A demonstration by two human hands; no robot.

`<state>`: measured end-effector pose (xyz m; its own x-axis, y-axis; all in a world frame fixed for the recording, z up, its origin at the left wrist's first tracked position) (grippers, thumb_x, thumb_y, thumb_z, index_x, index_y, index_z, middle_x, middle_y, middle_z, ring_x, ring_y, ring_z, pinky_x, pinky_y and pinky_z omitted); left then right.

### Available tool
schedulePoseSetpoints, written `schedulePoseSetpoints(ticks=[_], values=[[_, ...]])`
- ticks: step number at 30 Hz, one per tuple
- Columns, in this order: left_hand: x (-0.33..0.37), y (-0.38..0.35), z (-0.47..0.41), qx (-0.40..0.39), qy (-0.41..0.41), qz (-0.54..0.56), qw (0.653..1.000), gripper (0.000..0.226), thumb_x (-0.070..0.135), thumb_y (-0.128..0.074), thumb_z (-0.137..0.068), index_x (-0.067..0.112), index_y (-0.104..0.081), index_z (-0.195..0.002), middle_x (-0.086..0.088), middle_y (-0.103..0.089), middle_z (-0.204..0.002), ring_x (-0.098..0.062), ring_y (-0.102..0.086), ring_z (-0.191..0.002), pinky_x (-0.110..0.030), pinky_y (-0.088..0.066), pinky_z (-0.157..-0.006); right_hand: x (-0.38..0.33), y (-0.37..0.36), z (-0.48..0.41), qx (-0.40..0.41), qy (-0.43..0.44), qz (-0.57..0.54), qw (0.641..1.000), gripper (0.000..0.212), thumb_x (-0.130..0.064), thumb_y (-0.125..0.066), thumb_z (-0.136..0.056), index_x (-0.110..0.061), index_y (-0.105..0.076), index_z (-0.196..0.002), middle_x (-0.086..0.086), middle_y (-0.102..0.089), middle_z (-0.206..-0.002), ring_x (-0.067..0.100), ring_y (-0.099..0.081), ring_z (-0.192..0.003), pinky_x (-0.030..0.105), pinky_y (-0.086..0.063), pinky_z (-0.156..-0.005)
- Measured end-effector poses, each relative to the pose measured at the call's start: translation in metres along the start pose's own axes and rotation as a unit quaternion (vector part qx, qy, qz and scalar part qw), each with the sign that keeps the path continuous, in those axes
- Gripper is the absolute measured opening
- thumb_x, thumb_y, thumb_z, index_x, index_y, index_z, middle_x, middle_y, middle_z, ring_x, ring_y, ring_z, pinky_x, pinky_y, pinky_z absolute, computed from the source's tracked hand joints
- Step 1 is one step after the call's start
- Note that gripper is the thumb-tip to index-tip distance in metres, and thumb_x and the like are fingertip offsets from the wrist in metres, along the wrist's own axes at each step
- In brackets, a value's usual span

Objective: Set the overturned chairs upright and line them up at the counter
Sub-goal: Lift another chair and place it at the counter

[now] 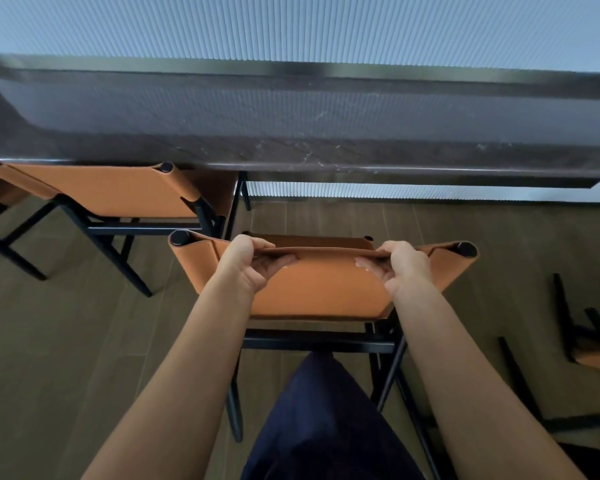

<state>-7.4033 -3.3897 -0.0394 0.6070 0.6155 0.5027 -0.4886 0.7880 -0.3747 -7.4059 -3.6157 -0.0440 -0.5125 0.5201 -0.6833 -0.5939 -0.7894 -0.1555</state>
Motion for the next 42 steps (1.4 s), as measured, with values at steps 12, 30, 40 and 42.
schedulePoseSetpoints(ticks=[12,30,40,42], values=[[-0.02,0.016,0.008,0.004,-0.015,0.004,1.0,0.015,-0.011,-0.041,-0.088,-0.006,-0.054,-0.095,-0.031,-0.061,-0.109,-0.047,-0.063,-0.099,-0.045,-0.058,-0.079,0.021,0.017,0.013,0.009,0.006,-0.04,0.999,0.019,0.016,-0.048,-0.085,0.007,-0.052,-0.101,0.026,-0.057,-0.098,0.039,-0.064,-0.085,0.033,-0.056,-0.043],[-0.054,0.028,-0.05,0.012,-0.033,-0.008,0.999,0.027,-0.016,-0.034,-0.089,-0.007,-0.043,-0.114,-0.031,-0.056,-0.114,-0.047,-0.058,-0.105,-0.054,-0.049,-0.092,0.061,0.028,-0.061,-0.03,-0.035,-0.025,0.999,0.016,0.015,-0.044,-0.092,0.0,-0.051,-0.092,0.025,-0.058,-0.106,0.034,-0.064,-0.082,0.039,-0.056,-0.051],[-0.02,-0.014,-0.128,0.019,-0.043,0.015,0.999,0.018,-0.015,-0.037,-0.092,-0.004,-0.05,-0.097,-0.023,-0.06,-0.104,-0.041,-0.058,-0.102,-0.05,-0.043,-0.105,0.014,-0.031,-0.136,-0.014,-0.007,0.006,1.0,0.039,0.013,-0.046,-0.092,0.004,-0.046,-0.13,0.027,-0.061,-0.12,0.035,-0.067,-0.087,0.038,-0.059,-0.049],[-0.016,-0.02,-0.14,0.017,-0.036,0.02,0.999,0.017,-0.015,-0.039,-0.092,-0.003,-0.051,-0.096,-0.022,-0.059,-0.103,-0.04,-0.06,-0.094,-0.049,-0.047,-0.097,0.01,-0.035,-0.15,-0.004,-0.018,0.007,1.0,0.039,0.015,-0.047,-0.09,0.007,-0.048,-0.128,0.028,-0.061,-0.119,0.036,-0.068,-0.084,0.037,-0.058,-0.047]])
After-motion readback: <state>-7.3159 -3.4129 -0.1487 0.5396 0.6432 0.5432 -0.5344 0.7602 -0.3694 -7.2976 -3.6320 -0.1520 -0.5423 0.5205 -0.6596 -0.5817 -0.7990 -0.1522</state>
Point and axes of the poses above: each hand's wrist, its own z-axis away from the middle knuckle, its own y-axis out of the back of the hand, x = y × z, the point moved 4 cm from there along -z, towards the middle knuckle
